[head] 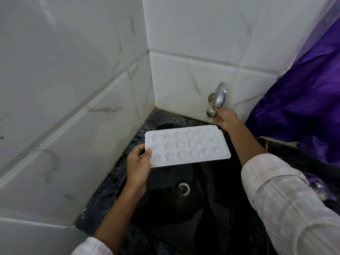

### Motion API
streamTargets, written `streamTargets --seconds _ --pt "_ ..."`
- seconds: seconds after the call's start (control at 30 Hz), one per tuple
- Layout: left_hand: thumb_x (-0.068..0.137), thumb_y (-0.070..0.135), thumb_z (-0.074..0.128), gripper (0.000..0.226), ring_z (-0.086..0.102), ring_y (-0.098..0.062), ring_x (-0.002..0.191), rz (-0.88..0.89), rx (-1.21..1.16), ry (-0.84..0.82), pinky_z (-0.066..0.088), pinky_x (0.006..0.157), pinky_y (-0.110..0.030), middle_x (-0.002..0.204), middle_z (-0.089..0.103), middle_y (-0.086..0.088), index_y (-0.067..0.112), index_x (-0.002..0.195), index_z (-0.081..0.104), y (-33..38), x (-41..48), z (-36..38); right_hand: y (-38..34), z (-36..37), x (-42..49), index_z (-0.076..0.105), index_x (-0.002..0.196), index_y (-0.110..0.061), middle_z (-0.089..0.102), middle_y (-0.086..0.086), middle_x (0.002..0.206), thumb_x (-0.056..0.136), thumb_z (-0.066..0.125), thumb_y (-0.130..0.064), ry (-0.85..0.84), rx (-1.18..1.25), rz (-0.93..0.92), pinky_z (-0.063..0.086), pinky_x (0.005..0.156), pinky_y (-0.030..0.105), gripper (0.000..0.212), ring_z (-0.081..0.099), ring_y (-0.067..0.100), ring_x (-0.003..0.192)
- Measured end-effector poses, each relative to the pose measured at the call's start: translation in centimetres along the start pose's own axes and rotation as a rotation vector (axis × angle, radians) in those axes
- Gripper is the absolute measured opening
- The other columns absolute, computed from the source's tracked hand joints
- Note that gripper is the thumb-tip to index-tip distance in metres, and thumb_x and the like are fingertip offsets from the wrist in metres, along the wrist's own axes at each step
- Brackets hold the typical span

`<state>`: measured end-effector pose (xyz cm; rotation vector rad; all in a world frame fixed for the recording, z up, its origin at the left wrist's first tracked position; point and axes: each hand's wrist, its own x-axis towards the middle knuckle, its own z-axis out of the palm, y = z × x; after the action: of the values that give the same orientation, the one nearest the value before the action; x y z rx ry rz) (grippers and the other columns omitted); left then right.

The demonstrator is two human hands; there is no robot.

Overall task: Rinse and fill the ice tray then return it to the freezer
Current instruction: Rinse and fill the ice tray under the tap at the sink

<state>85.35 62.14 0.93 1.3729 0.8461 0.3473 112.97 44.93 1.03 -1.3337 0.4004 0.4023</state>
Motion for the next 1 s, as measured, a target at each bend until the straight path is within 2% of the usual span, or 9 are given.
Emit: streamTargets --seconds 0.17,0.33,0.4,0.47,0.6,0.7,0.8,0.87,1.0 --pt "0.102 0.015 0.054 0.016 0.073 -0.021 0.092 -0.001 -0.013 0.002 0.061 0.083 -0.044 0.102 0.075 -0.004 0.014 0.114 0.064 0.3 0.0 0.4 0.0 0.0 -0.3 0.058 0.114 0.001 0.064 0.009 0.084 0.080 0.081 -0.017 0.020 -0.044 -0.041 0.059 0.086 0.040 0.045 0.065 0.019 0.075" --pt "0.102 0.015 0.054 0.019 0.072 -0.025 0.097 0.000 0.004 0.045 0.059 0.089 -0.050 0.105 0.073 -0.005 0.011 0.118 0.064 0.5 0.3 0.4 0.6 -1.4 -3.2 0.063 0.097 -0.005 0.064 0.008 0.088 0.087 0.072 -0.038 0.072 -0.236 -0.099 0.053 0.053 0.022 0.035 0.066 0.017 0.070" --pt "0.102 0.017 0.055 0.022 0.071 -0.025 0.098 -0.008 0.010 0.064 0.058 0.091 -0.052 0.107 0.072 -0.005 0.011 0.121 0.063 0.6 0.6 0.4 1.7 -2.5 -5.6 0.065 0.101 -0.012 0.070 0.003 0.099 0.088 0.064 -0.050 0.129 -0.350 -0.237 0.056 0.067 0.026 0.040 0.070 0.016 0.084" --pt "0.102 0.018 0.055 0.023 0.070 -0.024 0.098 -0.010 0.012 0.080 0.058 0.091 -0.052 0.106 0.071 -0.003 0.012 0.122 0.062 0.5 0.9 0.3 3.2 -3.8 -8.6 0.064 0.105 -0.020 0.071 -0.002 0.104 0.092 0.059 -0.046 0.083 -0.386 -0.388 0.057 0.082 0.031 0.029 0.071 0.012 0.090" --pt "0.102 0.014 0.053 0.016 0.070 -0.022 0.096 -0.006 0.005 0.077 0.058 0.091 -0.050 0.101 0.070 0.001 0.012 0.115 0.063 0.5 0.9 0.7 4.7 -5.9 -12.0 0.065 0.113 -0.026 0.067 -0.014 0.109 0.098 0.057 -0.028 -0.126 -0.736 -0.613 0.047 0.078 0.011 0.017 0.064 0.000 0.092" --pt "0.102 0.014 0.053 0.017 0.069 -0.022 0.097 -0.003 0.022 0.060 0.058 0.091 -0.048 0.106 0.070 -0.003 0.012 0.116 0.063 0.5 0.7 1.3 4.9 -6.3 -11.4 0.066 0.119 -0.025 0.062 -0.007 0.120 0.098 0.057 -0.026 -0.170 -1.010 -0.736 0.040 0.086 0.008 0.023 0.060 0.006 0.098" --pt "0.102 0.014 0.053 0.016 0.071 -0.020 0.093 0.022 0.032 0.030 0.059 0.084 -0.042 0.105 0.072 -0.005 0.013 0.116 0.061 0.3 0.5 1.7 4.9 -6.4 -10.8 0.059 0.132 -0.023 0.049 0.001 0.127 0.102 0.048 -0.029 -0.180 -1.153 -0.667 0.032 0.081 0.000 0.033 0.049 0.003 0.097" --pt "0.102 0.015 0.053 0.014 0.070 -0.017 0.090 0.057 0.042 0.025 0.057 0.079 -0.037 0.099 0.072 0.000 0.016 0.115 0.060 0.4 0.3 1.8 4.9 -6.2 -10.6 0.054 0.139 -0.021 0.041 0.002 0.127 0.104 0.043 -0.029 -0.208 -1.236 -0.594 0.034 0.078 0.007 0.037 0.048 0.008 0.098" --pt "0.103 0.015 0.053 0.014 0.068 -0.012 0.089 0.083 0.051 0.045 0.055 0.079 -0.034 0.097 0.069 0.006 0.019 0.114 0.059 0.3 0.2 1.4 4.8 -6.0 -10.3 0.055 0.138 -0.020 0.044 0.003 0.129 0.102 0.048 -0.028 -0.240 -1.290 -0.581 0.027 0.093 0.017 0.037 0.046 0.011 0.109"
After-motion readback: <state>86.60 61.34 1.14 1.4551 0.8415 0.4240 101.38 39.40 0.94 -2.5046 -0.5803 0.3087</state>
